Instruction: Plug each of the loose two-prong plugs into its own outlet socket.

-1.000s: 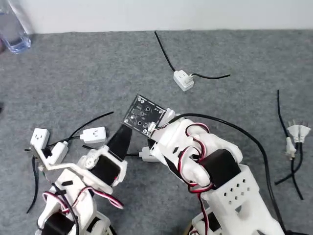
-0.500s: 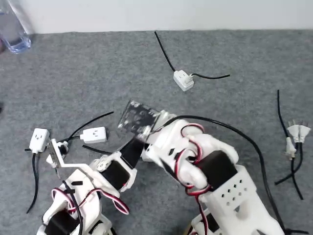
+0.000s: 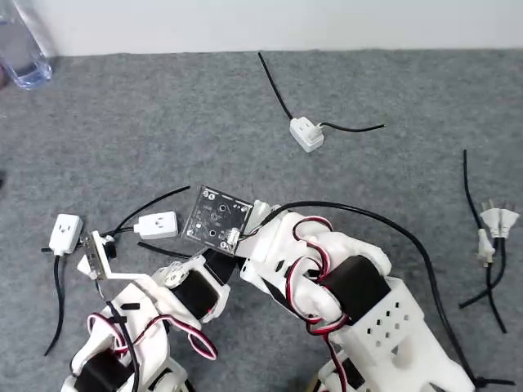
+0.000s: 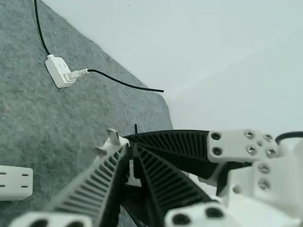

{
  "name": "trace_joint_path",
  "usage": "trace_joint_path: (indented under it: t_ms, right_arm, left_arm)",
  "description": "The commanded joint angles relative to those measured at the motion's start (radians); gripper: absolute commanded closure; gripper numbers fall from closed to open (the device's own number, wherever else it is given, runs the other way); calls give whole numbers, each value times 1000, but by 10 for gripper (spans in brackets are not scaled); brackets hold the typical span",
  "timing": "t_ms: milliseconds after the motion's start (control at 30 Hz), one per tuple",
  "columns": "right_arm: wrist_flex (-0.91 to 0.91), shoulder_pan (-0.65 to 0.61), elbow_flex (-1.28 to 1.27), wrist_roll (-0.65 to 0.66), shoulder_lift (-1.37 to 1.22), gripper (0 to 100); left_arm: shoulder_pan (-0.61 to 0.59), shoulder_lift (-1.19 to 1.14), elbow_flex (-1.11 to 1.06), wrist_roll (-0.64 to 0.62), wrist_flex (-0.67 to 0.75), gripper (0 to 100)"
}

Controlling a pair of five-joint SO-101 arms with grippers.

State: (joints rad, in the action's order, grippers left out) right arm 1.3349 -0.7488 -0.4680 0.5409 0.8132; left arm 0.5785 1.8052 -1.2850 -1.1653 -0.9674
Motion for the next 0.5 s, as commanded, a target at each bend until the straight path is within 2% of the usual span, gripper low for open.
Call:
trace_joint_path:
  t_ms: [0,200,467]
  right_arm:
    - [8,-5,34,12,18,990]
    - [13,-64,49,12,18,990]
    - [65,-67,133,9,18,990]
  left_arm:
    - [-2,6,7,9,-6,987]
    - [-2,6,5,9,-12,987]
    - [-3,6,-2,9,-11,987]
